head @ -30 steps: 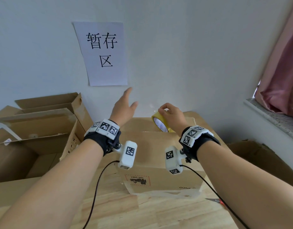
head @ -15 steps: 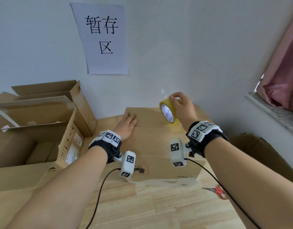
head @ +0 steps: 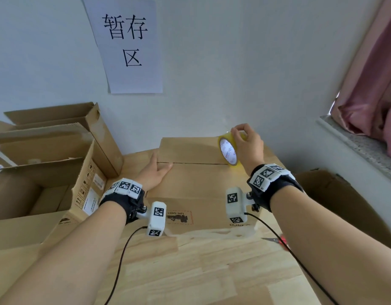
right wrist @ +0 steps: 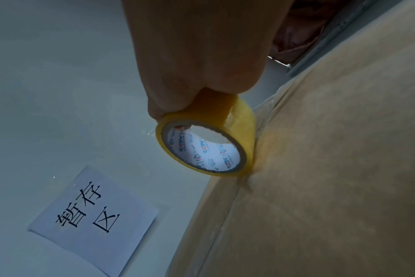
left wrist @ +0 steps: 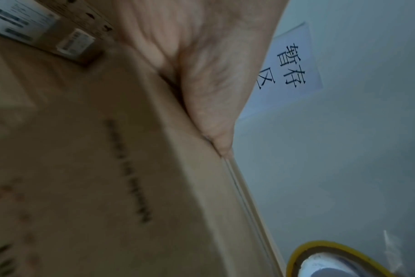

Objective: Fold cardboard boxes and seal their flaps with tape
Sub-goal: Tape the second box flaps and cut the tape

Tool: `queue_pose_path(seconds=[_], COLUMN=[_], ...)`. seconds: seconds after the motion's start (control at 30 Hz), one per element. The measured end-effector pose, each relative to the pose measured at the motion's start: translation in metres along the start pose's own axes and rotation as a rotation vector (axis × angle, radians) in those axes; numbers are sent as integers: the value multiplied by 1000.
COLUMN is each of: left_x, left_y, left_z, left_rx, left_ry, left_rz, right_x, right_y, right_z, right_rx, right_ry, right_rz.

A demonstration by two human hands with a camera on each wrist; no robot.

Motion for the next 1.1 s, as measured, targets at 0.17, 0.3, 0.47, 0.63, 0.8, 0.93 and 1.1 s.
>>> queue_pose_path(seconds=[0.17,0.3,0.47,0.63,0.8,0.93,1.1], left_x=[1,-4,-2,-2,-5,-1,4], left_y=[-8,-8,-5,2,6,8,9], left_z=[1,3,3,0,2,1,0], left_rx=[-27,-56,-103,-134,-179,-195,-197], left_ry=[-93,-28,-27,-23,-8,-28,-53], left_rz=[19,16,45,-93,-87,-95,-91], right_x=[-2,-12,-12,-9,-5,9,38], right_y=[-3,2,-2,1,5,11,9], right_z=[0,-12,-10,-7,-5,6,38], right_rx=[-13,-75,-3,20,37,65,182], right_ry=[27,106,104,62,37,32,84], right_rz=[15,79,68,53,34,38,-24])
Point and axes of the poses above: each hand's wrist, its own y-axis towards the middle knuckle, its own z-axis out of the palm, x = y × z, the point moved 7 cm from there along y, towards the middle knuckle, and after that the axes turned 9 degrees about -y, right-handed, at the moved point
